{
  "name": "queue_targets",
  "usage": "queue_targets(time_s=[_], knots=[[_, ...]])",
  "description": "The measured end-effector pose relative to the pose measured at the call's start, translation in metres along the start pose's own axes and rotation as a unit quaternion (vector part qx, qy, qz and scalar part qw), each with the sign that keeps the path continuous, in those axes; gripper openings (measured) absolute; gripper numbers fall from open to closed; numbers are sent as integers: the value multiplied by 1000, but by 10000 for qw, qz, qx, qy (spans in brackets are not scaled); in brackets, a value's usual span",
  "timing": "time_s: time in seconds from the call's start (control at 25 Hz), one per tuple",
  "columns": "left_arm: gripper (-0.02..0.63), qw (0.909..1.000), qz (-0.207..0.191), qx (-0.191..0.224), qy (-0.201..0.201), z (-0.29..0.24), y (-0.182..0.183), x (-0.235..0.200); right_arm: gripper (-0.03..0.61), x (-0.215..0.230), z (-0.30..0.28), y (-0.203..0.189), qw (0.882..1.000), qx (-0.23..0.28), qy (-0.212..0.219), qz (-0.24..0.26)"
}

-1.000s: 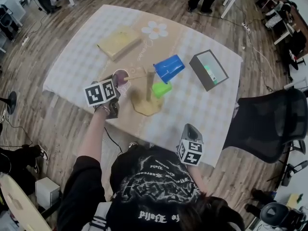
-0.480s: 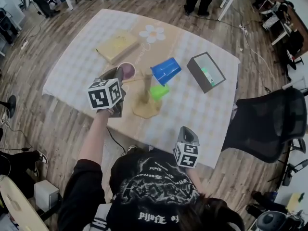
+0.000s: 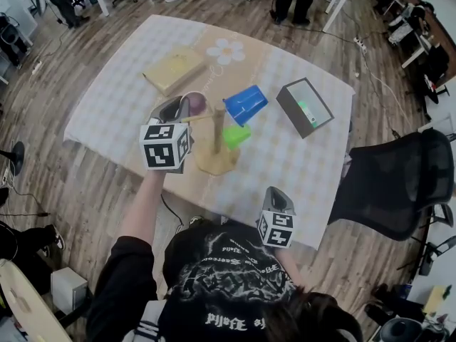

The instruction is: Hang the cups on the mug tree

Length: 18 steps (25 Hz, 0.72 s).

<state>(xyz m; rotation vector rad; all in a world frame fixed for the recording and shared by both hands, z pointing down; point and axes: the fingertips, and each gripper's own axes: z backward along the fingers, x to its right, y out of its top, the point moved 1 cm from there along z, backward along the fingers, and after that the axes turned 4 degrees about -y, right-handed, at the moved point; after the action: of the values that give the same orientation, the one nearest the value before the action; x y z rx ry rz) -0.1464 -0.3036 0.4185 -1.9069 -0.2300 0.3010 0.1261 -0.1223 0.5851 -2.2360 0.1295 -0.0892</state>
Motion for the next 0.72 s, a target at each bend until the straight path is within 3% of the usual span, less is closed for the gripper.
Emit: queue_targets(time_s=[0.72], knots=[[43,9968,-523,599,91,14,3,15,8,5,2,-1,9999,38,-94,-59]])
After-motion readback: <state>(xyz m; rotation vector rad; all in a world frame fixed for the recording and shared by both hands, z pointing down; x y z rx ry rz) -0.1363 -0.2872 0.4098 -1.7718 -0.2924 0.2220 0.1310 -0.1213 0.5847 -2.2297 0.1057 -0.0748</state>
